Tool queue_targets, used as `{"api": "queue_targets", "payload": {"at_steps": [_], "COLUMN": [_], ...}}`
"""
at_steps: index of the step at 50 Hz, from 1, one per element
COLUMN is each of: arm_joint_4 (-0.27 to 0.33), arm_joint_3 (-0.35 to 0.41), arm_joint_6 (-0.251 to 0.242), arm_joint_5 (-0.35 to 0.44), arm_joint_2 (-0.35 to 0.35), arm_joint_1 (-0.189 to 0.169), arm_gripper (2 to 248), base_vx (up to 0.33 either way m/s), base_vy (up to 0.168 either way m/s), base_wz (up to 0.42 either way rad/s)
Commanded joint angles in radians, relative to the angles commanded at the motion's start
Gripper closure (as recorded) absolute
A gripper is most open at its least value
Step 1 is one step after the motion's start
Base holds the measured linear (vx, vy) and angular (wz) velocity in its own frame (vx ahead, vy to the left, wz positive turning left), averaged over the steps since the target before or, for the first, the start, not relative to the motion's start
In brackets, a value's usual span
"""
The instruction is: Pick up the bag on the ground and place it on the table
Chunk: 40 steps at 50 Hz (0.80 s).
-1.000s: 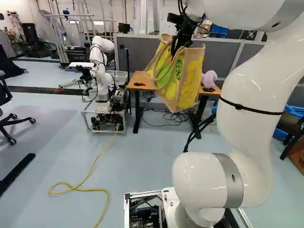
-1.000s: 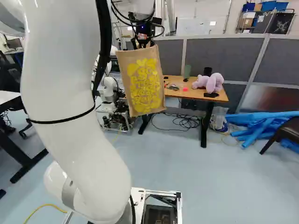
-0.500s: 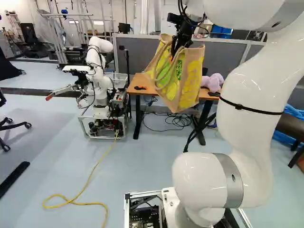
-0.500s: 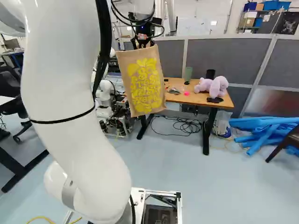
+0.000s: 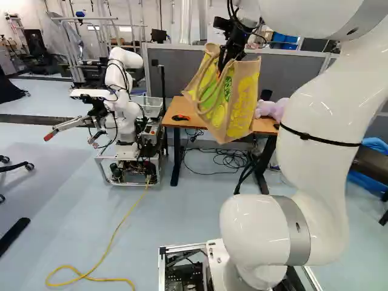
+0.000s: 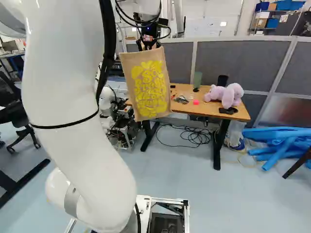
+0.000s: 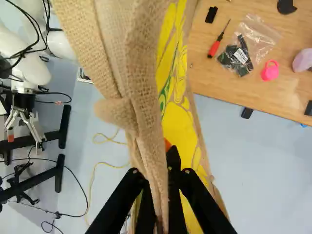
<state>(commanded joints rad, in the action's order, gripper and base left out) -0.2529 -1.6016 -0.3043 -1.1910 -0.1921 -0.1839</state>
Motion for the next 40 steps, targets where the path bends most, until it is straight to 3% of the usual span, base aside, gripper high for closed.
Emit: {"api": "queue_targets", "payload": {"at_steps": [40], "arm_joint_4": [0.0], "arm_joint_3": [0.0], "arm_joint_6": [0.0], "arm_joint_5": [0.0], "arm_joint_2": [0.0], "arm_joint_1": [0.0], "arm_gripper": [229], "base_vx": [0.197], "base_vy": [0.033], "base_wz": [-0.016]}}
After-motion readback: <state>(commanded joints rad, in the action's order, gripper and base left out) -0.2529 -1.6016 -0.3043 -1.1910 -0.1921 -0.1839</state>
